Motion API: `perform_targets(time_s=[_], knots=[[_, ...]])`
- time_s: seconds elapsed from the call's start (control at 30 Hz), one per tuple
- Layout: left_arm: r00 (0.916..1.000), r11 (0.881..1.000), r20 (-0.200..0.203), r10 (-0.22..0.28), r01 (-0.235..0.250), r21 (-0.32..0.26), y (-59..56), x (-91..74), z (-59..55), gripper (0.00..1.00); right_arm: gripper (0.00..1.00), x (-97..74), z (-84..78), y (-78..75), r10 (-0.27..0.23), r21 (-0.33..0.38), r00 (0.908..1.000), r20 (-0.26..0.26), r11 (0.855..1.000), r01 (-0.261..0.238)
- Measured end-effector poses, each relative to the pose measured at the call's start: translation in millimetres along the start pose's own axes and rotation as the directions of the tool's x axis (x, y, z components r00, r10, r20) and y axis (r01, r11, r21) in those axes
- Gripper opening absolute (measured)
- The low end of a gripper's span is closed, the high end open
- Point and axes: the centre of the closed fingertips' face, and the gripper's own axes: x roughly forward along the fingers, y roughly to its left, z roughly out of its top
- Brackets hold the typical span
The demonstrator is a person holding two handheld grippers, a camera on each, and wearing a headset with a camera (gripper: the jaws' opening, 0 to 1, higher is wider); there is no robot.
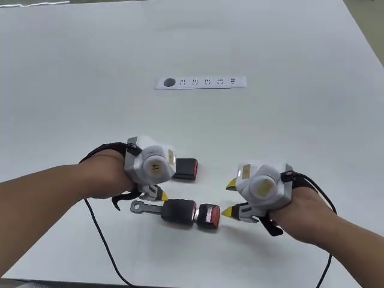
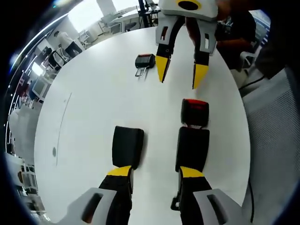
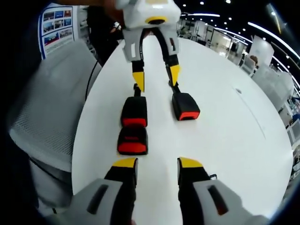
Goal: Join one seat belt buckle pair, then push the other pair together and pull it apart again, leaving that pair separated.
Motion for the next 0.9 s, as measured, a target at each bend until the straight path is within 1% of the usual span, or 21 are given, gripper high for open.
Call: perform_targets(time_s=[0.1,0.13,0.17,0.27,0.3,0.33,0.37,0.43,0.47,0.5,0.57,0.6,0.63,0.67,0.7,0.73,0.77,0.83,0.9], knots=[[0.9997,1.000,0.025,-0.003,0.003,0.003,9.2,3.5,3.2,0.39,0.34,-7.5,-10.8,-18.6,-0.036,0.034,0.9994,-0.003,0.999,0.036],[0.9993,1.000,0.037,-0.005,0.005,-0.003,11.2,4.5,4.9,0.39,0.34,-10.1,-16.3,-26.0,-0.045,0.052,0.9990,-0.008,0.998,0.045],[0.9990,1.000,0.044,-0.004,0.004,-0.007,14.1,5.8,6.0,0.39,0.34,-11.6,-20.5,-30.5,-0.047,0.053,0.9988,-0.015,0.997,0.047],[0.9988,1.000,0.049,0.002,-0.002,0.003,24.5,12.3,6.6,0.40,0.34,-17.8,-32.9,-46.5,-0.060,0.062,0.9977,-0.033,0.996,0.062],[0.9994,1.000,0.033,0.009,-0.010,0.022,27.3,15.1,4.1,0.40,0.34,-19.2,-35.7,-50.0,-0.064,0.061,0.9972,-0.039,0.996,0.066],[0.9992,0.996,-0.036,0.019,-0.015,0.088,32.4,18.7,-6.1,0.40,0.34,-21.1,-39.9,-55.7,-0.071,0.062,0.9963,-0.047,0.995,0.074],[0.9992,0.997,-0.038,0.015,-0.012,0.079,32.8,22.1,-6.7,0.40,0.34,-22.2,-42.0,-58.7,-0.074,0.064,0.9960,-0.051,0.995,0.077],[1.0000,0.999,-0.001,-0.005,0.005,0.042,33.0,27.7,-1.3,0.40,0.35,-25.1,-47.4,-66.2,-0.085,0.058,0.9945,-0.062,0.994,0.088],[1.0000,1.000,0.009,-0.003,0.003,0.030,37.0,28.9,0.7,0.40,0.35,-26.3,-49.6,-69.1,-0.088,0.055,0.9939,-0.066,0.994,0.092],[1.0000,1.000,0.007,-0.001,0.001,0.031,39.6,30.0,1.0,0.40,0.35,-27.2,-53.6,-72.8,-0.089,0.054,0.9935,-0.070,0.994,0.093],[0.9999,1.000,0.014,0.000,-0.001,0.030,43.9,31.9,3.8,0.40,0.36,-28.3,-61.4,-77.0,-0.092,0.057,0.9922,-0.084,0.994,0.097],[0.9989,1.000,0.042,-0.022,0.023,-0.006,41.8,33.8,8.6,0.40,0.35,-28.4,-70.3,-77.9,-0.089,0.066,0.9902,-0.107,0.993,0.096],[0.9984,1.000,0.051,-0.025,0.025,-0.006,42.7,34.6,10.3,0.40,0.36,-32.2,-70.9,-78.9,-0.092,0.041,0.9897,-0.110,0.994,0.097],[0.9985,0.999,0.048,-0.026,0.024,0.030,43.6,36.4,10.5,0.40,0.37,-31.2,-68.3,-80.7,-0.102,0.057,0.9901,-0.097,0.993,0.108],[0.9990,0.999,0.039,-0.024,0.022,0.045,44.9,38.1,9.3,0.40,0.37,-30.0,-68.6,-80.9,-0.099,0.048,0.9904,-0.097,0.993,0.104],[0.9992,0.999,0.033,-0.023,0.021,0.048,45.6,39.6,8.1,0.40,0.38,-30.2,-71.7,-81.6,-0.099,0.043,0.9890,-0.110,0.994,0.104],[0.9992,0.999,0.033,-0.022,0.020,0.035,47.4,41.4,7.9,0.40,0.38,-30.0,-74.3,-84.5,-0.098,0.034,0.9882,-0.117,0.994,0.103],[0.9989,0.999,0.040,-0.027,0.026,0.028,48.2,43.2,8.6,0.40,0.38,-30.7,-77.3,-87.1,-0.091,0.050,0.9887,-0.119,0.994,0.097],[0.9990,0.999,0.032,-0.033,0.032,0.033,47.8,44.8,7.1,0.39,0.39,-32.9,-82.4,-88.7,-0.090,0.067,0.9878,-0.128,0.993,0.099]])
